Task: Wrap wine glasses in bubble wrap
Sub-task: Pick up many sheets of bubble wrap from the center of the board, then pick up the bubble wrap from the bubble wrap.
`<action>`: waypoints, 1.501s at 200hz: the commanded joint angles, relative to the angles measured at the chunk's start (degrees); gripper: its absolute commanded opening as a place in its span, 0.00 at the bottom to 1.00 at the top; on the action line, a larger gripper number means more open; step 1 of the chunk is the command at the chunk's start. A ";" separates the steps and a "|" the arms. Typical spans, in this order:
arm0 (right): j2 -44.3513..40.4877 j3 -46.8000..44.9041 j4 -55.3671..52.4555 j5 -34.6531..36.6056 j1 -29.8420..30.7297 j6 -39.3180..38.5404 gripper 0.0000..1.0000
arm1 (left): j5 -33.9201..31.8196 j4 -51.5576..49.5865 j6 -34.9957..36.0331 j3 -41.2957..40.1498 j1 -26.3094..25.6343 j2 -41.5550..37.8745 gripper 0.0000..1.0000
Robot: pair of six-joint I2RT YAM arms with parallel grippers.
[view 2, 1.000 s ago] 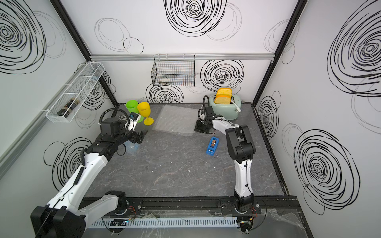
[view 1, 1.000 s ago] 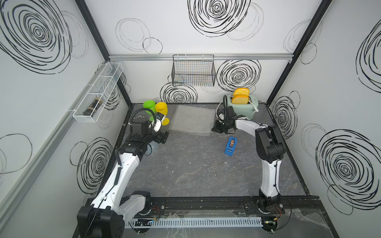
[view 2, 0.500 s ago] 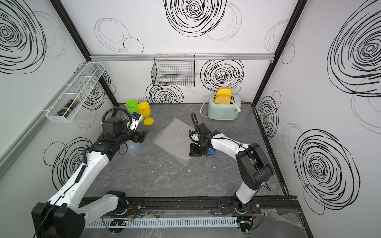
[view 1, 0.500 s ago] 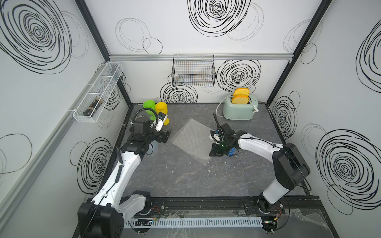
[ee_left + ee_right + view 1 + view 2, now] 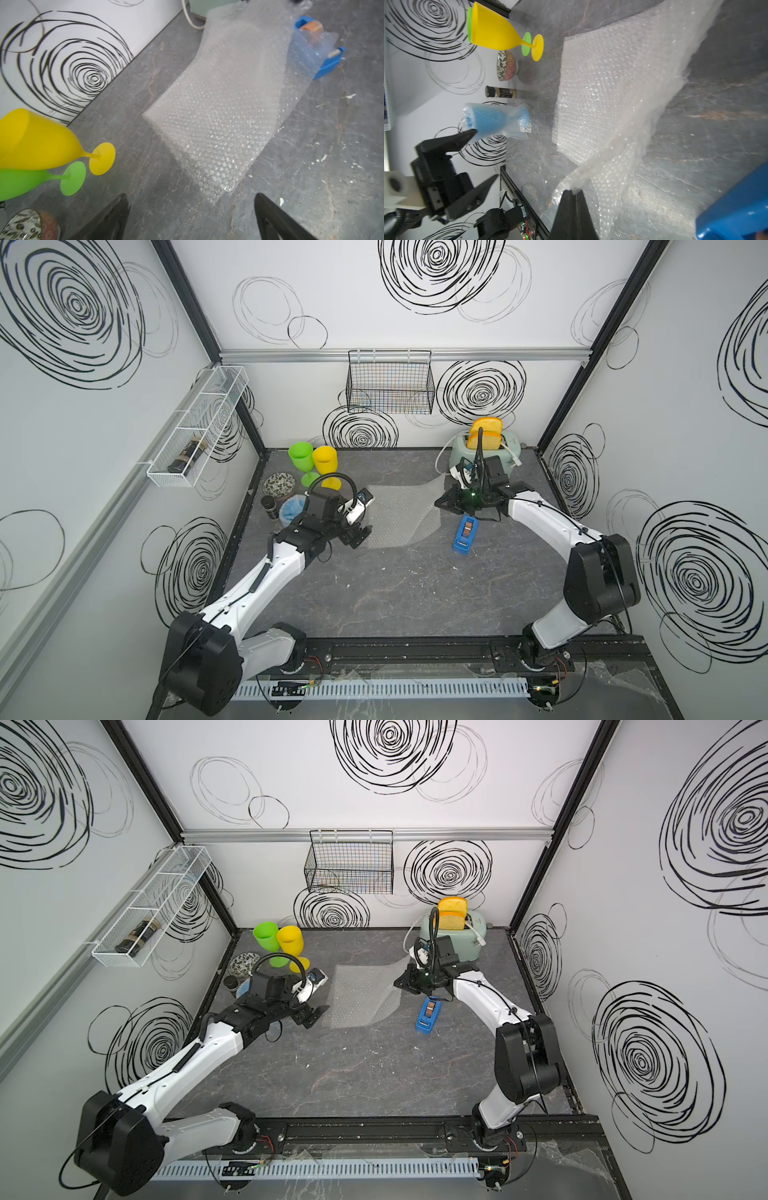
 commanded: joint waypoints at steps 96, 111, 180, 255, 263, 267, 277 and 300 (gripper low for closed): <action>-0.31 -3.19 3.53 -4.27 0.33 4.49 0.00 | 12.48 27.41 0.06 9.45 -14.91 24.69 0.72; -0.63 -3.54 4.22 -4.54 0.36 4.41 0.00 | 11.87 29.29 -1.08 11.43 -14.93 27.49 0.65; -2.47 -5.58 2.59 -2.85 -0.44 1.24 0.17 | 6.60 31.97 -3.99 15.12 -14.41 32.09 0.00; 0.00 -9.55 4.57 3.16 0.00 -0.78 0.48 | 6.37 30.06 -5.53 17.16 -14.14 31.01 0.00; 0.60 -8.78 4.71 3.11 0.32 -0.78 0.49 | 6.28 30.09 -5.51 17.25 -14.21 31.12 0.00; 0.95 -8.31 4.58 3.25 0.37 -0.80 0.49 | 6.21 30.07 -5.49 17.25 -14.22 31.20 0.00; 1.76 -7.32 4.27 3.39 0.61 -0.86 0.49 | 6.15 30.03 -5.34 17.33 -14.24 31.37 0.00; 3.77 -6.67 4.77 4.59 0.58 -0.91 0.36 | 5.55 29.54 -5.12 17.76 -14.14 31.15 0.00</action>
